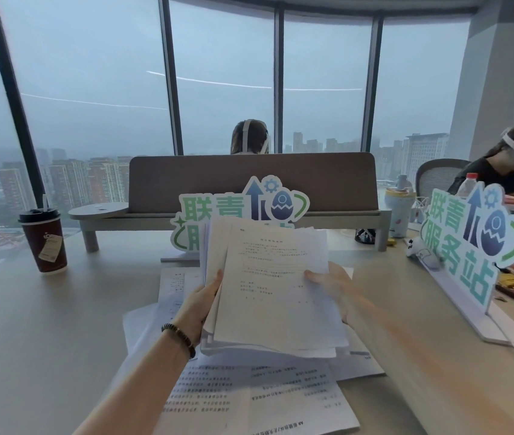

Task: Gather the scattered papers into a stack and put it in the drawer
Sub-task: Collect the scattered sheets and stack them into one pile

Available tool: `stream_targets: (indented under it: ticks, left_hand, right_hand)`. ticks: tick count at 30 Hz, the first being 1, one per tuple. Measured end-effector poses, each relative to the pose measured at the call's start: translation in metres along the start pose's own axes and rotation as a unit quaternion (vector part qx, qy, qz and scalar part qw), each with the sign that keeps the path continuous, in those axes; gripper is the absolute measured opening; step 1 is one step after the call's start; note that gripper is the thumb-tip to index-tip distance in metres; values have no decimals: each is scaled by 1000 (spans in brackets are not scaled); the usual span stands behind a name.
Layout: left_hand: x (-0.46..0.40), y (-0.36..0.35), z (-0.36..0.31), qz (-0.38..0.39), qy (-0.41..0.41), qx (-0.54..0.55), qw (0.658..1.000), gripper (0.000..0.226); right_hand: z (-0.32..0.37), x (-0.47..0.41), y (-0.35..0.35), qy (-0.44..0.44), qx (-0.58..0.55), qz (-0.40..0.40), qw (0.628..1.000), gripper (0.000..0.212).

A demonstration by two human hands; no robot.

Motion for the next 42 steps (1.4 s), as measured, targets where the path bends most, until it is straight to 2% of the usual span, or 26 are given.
stream_targets:
  ticks: [4,8,12,16,18,21,23,24,25,27,30,33,35,37,39,42]
  left_hand:
    - [-4,1,2,8,8,-42,999,56]
    - [-9,5,3,28,12,-26,999,77]
    - [-8,0,11,66,54,-8,996,63]
    - [-47,17,41,76,79,-102,989,94]
    - [-30,17,38,50,101,-141,984,85]
    - [-9,10,32,26,114,-176,977,39]
    - [-9,10,33,20,111,-185,976,34]
    - [-8,7,32,28,107,-177,978,33]
    - [-7,4,32,40,104,-166,980,29]
    - [-5,-1,29,55,92,-155,982,22]
    - [-9,1,23,54,72,-122,988,35]
    - [-7,0,12,63,40,-69,995,41]
    - [0,-4,4,76,12,-30,997,36]
    - [8,-13,-5,91,-14,-2,996,36]
    - [16,-18,-14,91,-48,-4,995,38]
    - [24,-23,-28,67,-99,-16,993,38]
  right_hand:
    - [8,-2,12,18,61,0,998,27]
    - [5,-1,18,0,59,-10,998,21]
    - [-18,2,-3,-60,74,47,994,23]
    - [-27,-3,-5,-42,187,15,981,32]
    - [-27,0,-7,-34,211,-2,977,33]
    - [-25,6,-11,-23,247,-15,969,37]
    - [-25,7,-11,-15,258,-28,966,30]
    - [-27,7,-11,-13,268,-35,963,16]
    - [-27,6,-11,-6,268,-45,962,17]
    - [-26,6,-12,3,269,-58,961,36]
    - [-23,6,-10,7,267,-59,962,41]
    - [-19,5,-9,-7,238,-34,971,18]
    - [-17,3,-5,-22,162,-32,986,29]
    - [-8,4,-6,-22,48,-26,998,30]
    - [7,7,-9,12,-17,-16,1000,26]
    - [40,13,-2,114,32,-51,992,26]
Point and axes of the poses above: each hand's wrist, its own x-axis away from the middle knuckle, its own y-axis out of the back of the hand, z = x × y, the point moved 10 cm from there along -x, towards the middle knuckle, and after that the axes turned 6 degrees about y, right-handed, at the moved point
